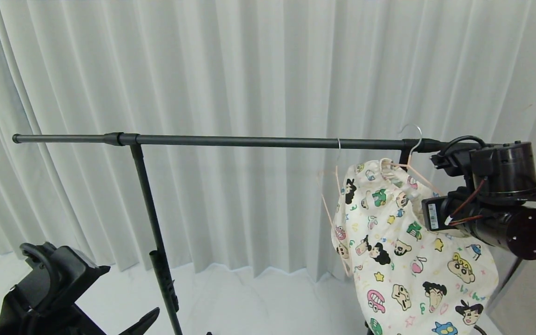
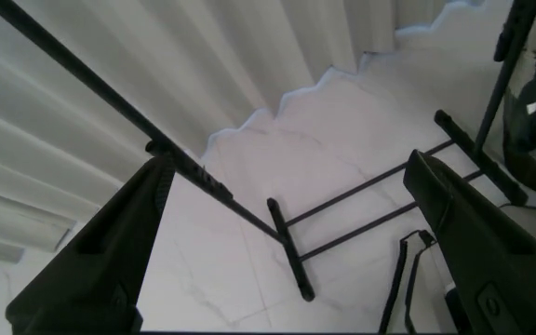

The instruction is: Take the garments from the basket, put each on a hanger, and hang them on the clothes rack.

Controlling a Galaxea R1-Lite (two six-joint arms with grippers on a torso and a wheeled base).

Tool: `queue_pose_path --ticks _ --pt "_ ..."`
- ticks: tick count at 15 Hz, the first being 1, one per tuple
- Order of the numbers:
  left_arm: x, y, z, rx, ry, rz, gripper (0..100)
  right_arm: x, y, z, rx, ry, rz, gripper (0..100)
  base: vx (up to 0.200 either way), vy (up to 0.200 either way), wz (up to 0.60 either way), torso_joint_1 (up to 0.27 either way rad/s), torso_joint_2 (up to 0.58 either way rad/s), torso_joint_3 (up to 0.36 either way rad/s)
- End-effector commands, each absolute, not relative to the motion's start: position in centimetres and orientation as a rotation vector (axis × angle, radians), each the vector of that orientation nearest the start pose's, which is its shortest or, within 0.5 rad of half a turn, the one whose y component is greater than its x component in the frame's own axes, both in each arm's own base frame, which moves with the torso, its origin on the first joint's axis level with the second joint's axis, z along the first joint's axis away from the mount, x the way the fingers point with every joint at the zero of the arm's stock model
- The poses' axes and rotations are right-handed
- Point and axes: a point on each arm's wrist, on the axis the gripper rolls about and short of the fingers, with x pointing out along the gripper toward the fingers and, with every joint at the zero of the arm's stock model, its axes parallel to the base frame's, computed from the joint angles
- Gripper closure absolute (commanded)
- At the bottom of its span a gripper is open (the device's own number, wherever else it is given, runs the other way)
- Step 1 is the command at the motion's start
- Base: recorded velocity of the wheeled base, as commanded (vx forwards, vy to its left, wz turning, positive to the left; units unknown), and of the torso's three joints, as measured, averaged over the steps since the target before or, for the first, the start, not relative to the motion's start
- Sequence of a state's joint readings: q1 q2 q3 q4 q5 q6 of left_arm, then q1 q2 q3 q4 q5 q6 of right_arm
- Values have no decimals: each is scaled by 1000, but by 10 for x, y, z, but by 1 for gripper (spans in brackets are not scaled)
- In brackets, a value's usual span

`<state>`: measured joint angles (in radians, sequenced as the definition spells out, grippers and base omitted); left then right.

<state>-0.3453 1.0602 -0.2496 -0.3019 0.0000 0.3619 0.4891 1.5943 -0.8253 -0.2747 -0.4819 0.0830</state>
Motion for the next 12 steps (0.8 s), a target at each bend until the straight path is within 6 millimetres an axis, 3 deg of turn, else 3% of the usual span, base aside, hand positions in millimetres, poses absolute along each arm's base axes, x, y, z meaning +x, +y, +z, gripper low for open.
queue_pose_path --ticks 1,6,12 --pt "111 -40 137 439 439 -426 0 246 120 185 -152 439 -9 100 200 0 0 7 2 2" --pt "111 -40 137 440 438 -427 0 247 120 182 -155 448 -13 100 200 0 0 2 0 5" --pt "109 -41 137 444 429 -441 0 249 121 169 -168 478 -20 100 0 0 0 0 0 0"
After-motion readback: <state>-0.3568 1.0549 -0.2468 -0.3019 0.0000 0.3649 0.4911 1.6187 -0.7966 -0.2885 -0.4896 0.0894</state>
